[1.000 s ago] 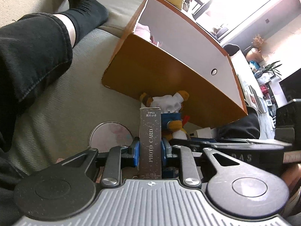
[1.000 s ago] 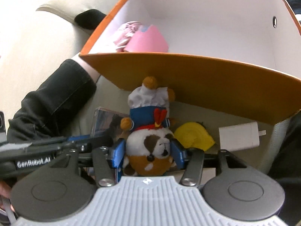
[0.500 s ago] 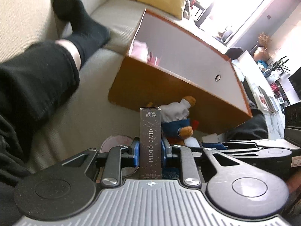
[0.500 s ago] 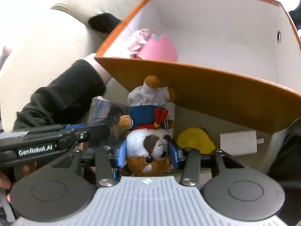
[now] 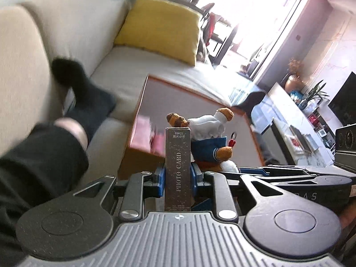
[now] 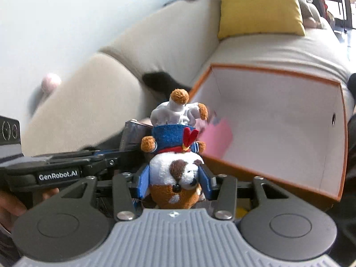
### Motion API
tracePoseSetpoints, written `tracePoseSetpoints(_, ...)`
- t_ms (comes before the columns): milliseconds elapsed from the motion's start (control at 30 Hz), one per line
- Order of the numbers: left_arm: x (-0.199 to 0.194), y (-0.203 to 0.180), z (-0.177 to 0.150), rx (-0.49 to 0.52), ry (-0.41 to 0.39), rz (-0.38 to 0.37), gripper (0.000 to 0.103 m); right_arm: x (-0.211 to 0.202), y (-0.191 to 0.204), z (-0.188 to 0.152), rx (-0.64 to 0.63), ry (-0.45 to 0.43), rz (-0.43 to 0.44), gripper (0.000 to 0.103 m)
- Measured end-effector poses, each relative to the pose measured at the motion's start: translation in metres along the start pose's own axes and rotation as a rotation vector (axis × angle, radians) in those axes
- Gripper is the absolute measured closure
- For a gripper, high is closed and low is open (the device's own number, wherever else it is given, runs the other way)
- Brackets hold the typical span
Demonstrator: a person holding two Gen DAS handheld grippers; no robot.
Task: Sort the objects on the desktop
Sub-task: 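Lift and carry the plush toy and card box over the orange box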
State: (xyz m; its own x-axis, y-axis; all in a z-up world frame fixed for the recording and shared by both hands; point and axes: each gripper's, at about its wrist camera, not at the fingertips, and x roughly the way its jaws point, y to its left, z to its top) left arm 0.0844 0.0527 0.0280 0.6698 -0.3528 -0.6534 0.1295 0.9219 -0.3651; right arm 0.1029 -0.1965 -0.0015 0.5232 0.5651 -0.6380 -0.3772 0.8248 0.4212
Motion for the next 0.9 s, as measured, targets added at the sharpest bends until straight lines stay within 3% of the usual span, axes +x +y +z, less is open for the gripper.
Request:
tracePoseSetpoints(233,0.007,-0.014,0.032,0.040,-0.052,0.002,0.078,-0.006,-0.015,0.031,0.050,-0.093,-0.041,0.054)
tracePoseSetpoints(400,0.020,-0.017,0.051,0.053,-0.055,0.008,0.078,0.013,-0.043,0.050,0.127,-0.106,-0.138,0.054)
tracePoseSetpoints(700,0.052,-0.016,0.069,0.076,-0.012,0.018,0.078,0.068,-0.084,0.051,0.235,0.013,-0.242,0.056)
tracePoseSetpoints(900,0.068,-0.008,0.079,0.084,0.015,0.022,0.078,0.106,-0.104,0.048,0.299,0.150,-0.221,0.056)
